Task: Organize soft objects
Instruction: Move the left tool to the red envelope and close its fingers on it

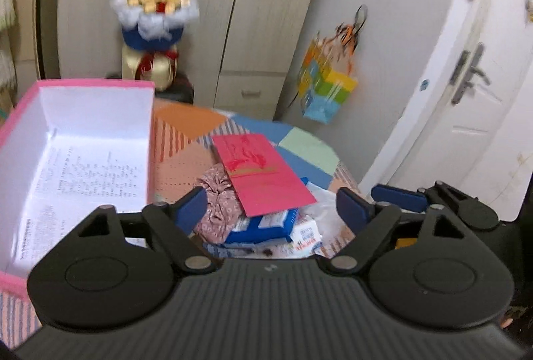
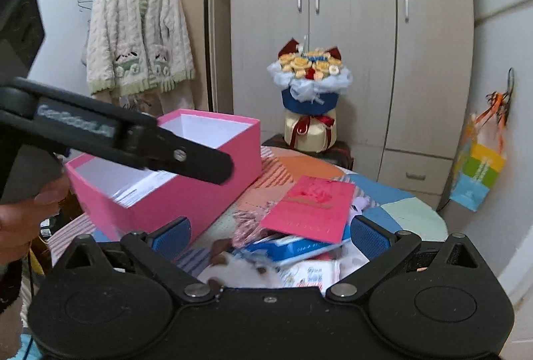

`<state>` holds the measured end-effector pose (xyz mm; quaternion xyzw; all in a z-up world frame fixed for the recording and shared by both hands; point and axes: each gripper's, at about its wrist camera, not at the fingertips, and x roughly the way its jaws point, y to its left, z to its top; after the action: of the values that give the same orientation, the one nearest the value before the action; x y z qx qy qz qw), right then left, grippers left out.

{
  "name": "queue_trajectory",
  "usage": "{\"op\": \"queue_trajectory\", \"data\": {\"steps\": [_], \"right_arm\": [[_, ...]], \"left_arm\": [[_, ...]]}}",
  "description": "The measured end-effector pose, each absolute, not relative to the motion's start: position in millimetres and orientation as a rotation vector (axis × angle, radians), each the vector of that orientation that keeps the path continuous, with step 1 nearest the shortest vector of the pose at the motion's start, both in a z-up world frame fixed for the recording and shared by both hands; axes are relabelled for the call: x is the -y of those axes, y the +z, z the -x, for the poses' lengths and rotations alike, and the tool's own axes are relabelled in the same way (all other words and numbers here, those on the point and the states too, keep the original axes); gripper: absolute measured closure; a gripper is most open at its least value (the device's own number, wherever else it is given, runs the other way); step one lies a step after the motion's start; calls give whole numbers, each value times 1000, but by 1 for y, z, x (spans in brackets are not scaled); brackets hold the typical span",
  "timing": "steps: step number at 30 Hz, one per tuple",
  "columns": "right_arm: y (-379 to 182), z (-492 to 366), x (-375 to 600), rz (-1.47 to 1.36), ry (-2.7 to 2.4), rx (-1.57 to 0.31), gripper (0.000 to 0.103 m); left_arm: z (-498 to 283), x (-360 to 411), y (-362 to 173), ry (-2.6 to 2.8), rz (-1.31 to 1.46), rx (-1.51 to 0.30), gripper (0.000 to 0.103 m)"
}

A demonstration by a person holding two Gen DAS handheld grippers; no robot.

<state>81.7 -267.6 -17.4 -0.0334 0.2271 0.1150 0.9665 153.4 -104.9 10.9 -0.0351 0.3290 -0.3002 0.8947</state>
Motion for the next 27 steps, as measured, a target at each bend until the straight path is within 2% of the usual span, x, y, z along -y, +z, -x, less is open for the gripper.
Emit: {"op": "queue_trajectory", "data": {"steps": [5,11,16,19,22,27], "right_arm": [[-27,-138,284,17,279,-534,0],[-54,-189,288,-20,300,-641,0],[-65,-209,288,-18,282,-689,0],[-68,-216,289,-23,267,-711,0],[-69,-220,290,-26,251,-721,0],[-71,-228,290,-2,206,-732,0]], "left_arm": [[-207,130,-10,-595,84,-813,40],[-248,141,-34,-529,155,-895,46],[-253,151,-46,-555,132,-960,47],[-257,154,-52,-575,161,-988,54],[-259,156,-53,-554,160,-978,67],[-263,157,-59,-525,152,-965,79]]}}
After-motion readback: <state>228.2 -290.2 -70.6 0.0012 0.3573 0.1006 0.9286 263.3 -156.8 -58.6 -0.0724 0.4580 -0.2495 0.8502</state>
